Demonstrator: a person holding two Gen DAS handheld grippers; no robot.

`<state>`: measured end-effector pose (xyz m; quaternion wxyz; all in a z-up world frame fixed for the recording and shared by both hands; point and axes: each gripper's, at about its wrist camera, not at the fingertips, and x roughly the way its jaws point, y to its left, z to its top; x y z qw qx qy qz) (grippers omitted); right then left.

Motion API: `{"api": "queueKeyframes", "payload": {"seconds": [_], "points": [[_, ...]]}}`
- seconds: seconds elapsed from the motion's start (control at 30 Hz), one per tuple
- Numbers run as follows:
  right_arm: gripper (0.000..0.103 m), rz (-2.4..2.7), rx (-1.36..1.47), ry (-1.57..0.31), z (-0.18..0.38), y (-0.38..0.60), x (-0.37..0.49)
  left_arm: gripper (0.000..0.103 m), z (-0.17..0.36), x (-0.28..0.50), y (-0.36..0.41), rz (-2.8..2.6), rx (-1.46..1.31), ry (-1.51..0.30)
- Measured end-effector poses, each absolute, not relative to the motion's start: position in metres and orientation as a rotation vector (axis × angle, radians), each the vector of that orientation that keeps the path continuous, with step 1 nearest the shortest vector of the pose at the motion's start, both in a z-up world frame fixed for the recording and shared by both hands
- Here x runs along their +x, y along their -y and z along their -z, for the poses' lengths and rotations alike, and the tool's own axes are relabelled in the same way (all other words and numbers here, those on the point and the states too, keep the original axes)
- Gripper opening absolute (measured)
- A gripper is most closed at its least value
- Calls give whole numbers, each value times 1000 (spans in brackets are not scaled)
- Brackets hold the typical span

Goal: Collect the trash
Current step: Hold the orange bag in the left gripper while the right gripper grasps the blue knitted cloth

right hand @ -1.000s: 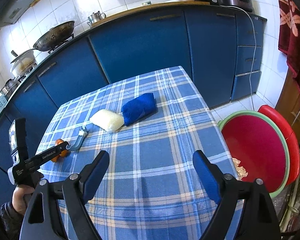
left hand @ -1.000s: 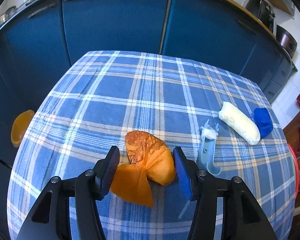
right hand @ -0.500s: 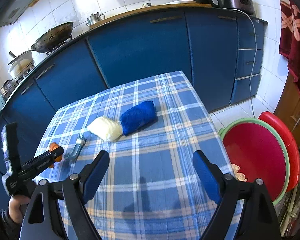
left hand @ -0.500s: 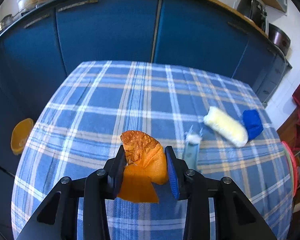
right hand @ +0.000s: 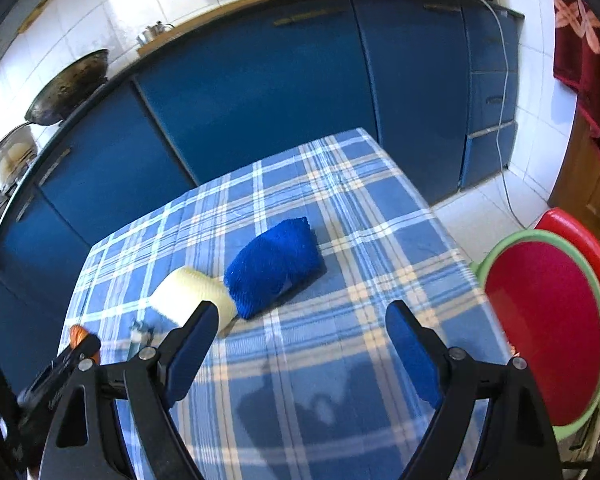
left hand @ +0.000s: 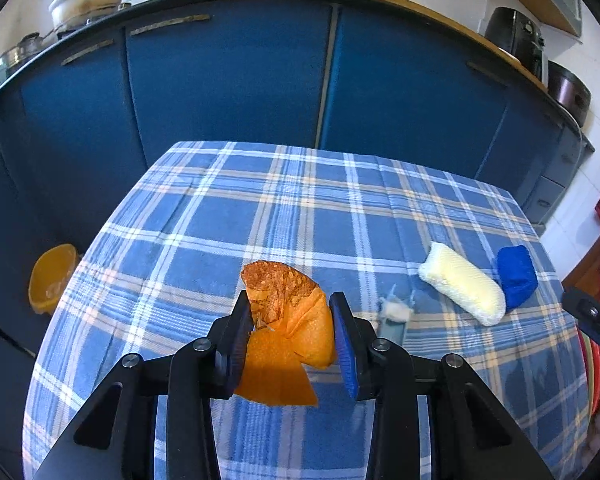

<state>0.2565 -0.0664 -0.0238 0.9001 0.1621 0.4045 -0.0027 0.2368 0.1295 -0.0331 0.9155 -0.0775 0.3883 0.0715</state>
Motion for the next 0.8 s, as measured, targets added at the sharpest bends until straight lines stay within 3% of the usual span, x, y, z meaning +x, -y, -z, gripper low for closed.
{"api": "queueKeyframes", "payload": {"seconds": [0.4, 0.53, 0.63, 0.8], "points": [[87, 50, 307, -866, 44, 43, 305, 39, 39, 239, -137, -123, -203, -803], [73, 47, 277, -895, 54, 37, 310, 39, 39, 240, -138, -117, -211, -804], [57, 57, 229, -887, 54, 33, 308, 39, 40, 240, -138, -113, -210, -806], [45, 53, 227, -890, 54, 35, 305, 39, 39, 240, -138, -111, -205, -802]]}}
